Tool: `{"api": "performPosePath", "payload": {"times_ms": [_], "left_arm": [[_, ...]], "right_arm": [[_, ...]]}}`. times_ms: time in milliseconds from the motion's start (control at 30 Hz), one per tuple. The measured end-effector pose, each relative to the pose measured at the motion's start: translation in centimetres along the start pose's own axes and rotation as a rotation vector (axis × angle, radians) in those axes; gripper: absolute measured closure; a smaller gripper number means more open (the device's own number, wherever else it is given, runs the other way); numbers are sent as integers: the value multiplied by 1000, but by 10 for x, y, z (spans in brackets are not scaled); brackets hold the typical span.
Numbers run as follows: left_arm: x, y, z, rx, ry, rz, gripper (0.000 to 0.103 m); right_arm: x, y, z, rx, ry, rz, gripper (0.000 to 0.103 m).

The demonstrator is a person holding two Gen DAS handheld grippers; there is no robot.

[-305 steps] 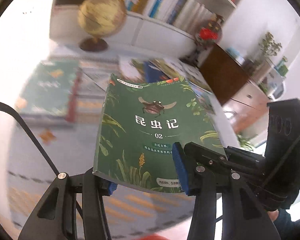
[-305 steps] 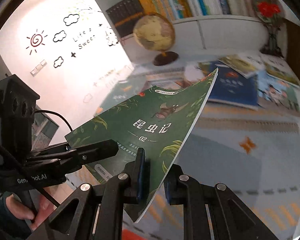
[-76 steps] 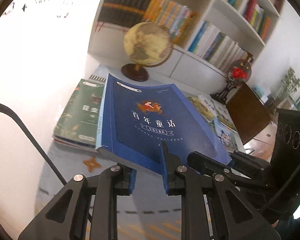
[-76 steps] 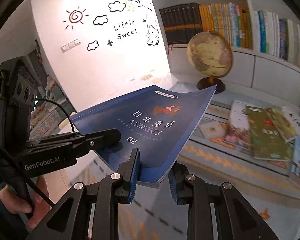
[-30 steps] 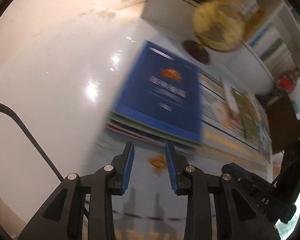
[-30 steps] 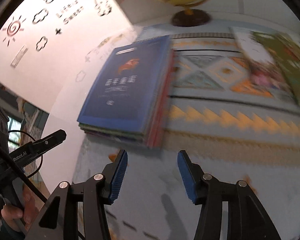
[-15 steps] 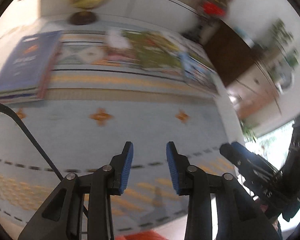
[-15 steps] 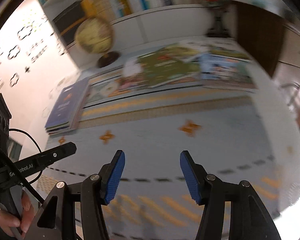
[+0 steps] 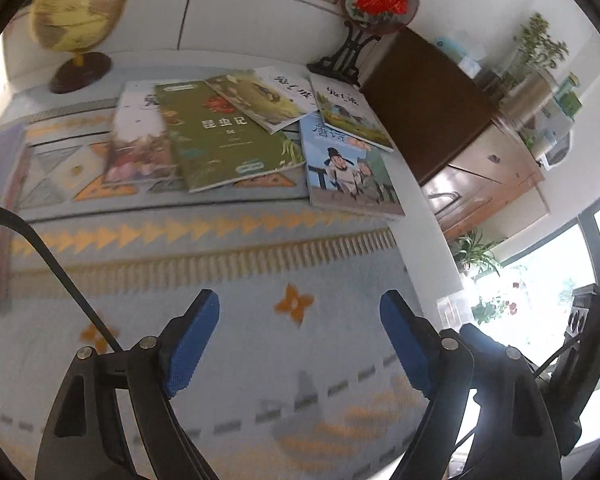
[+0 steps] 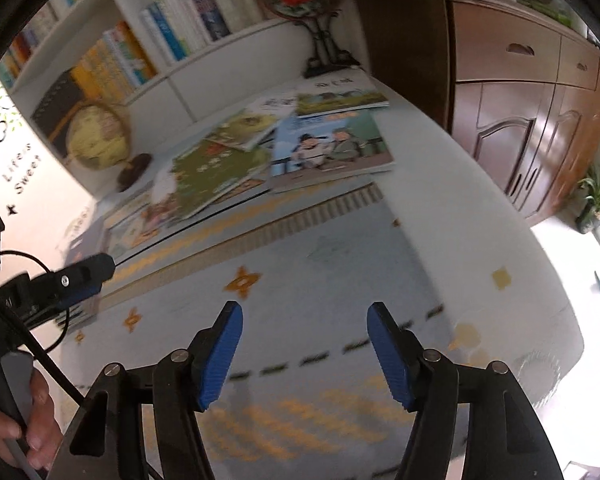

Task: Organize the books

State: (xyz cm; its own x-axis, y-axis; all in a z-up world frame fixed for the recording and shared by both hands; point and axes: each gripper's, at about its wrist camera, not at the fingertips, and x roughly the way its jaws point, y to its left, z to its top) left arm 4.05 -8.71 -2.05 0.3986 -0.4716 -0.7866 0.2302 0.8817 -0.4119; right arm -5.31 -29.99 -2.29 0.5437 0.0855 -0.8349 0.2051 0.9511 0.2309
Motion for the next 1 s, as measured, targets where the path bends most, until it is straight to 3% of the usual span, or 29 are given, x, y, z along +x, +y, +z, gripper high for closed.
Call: {"api": "performPosePath", "payload": {"times_ms": [200,467,667,900,1000], "left_arm": [[50,5,55,43,40,11,22],[110,-12,140,97,61,-75,22],[162,-14,202,-52,50,-158,22],[233,-41,249,-24,56,-25,21],[264,-48,263,-27,78,-45,21]], "right_arm": [[50,-12,66,1,52,-102,40],[99,-25,129,25,66,-157,40],[135,-34,196,31,-27,-163,40],[204,-65,271,77,-25,-152,40],[225,-78,294,96,-23,-153,40]]}}
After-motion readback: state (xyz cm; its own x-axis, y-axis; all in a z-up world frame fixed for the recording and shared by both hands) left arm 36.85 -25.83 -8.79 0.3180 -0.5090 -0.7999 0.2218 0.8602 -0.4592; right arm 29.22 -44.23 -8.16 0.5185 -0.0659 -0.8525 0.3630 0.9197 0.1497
